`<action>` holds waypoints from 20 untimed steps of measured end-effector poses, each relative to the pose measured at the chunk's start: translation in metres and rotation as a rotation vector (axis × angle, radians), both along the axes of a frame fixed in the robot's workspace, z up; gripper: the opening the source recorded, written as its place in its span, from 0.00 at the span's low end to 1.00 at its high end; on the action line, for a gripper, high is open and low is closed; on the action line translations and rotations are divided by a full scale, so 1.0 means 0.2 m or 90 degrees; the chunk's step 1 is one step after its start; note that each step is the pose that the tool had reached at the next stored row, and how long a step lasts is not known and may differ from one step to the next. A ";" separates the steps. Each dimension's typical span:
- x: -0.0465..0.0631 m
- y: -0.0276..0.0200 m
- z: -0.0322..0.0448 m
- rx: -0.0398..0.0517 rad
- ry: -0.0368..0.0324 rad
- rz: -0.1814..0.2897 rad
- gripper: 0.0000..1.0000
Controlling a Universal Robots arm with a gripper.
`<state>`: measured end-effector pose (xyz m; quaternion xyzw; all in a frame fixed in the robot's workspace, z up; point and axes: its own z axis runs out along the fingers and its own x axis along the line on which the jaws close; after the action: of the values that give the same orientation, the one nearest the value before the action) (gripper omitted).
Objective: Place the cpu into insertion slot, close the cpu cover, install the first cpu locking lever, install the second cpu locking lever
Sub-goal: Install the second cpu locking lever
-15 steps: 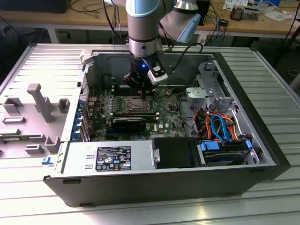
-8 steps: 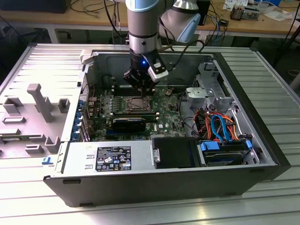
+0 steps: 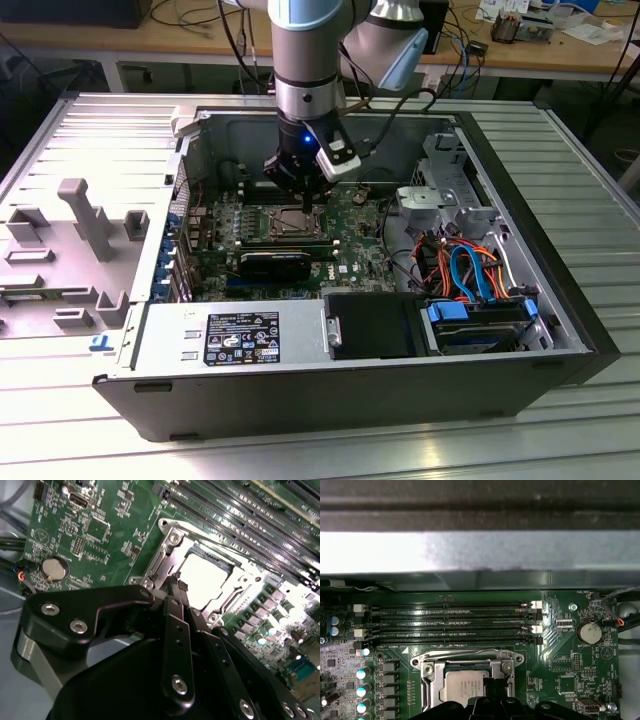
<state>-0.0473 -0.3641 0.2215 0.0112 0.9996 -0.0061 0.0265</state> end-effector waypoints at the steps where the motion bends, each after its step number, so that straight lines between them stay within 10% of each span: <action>1: 0.00 0.000 0.000 -0.0001 0.0000 0.000 0.11; 20: 0.00 -0.033 -0.002 -0.0010 0.0001 0.000 0.11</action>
<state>-0.0473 -0.3707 0.2211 0.0110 0.9996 -0.0069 0.0264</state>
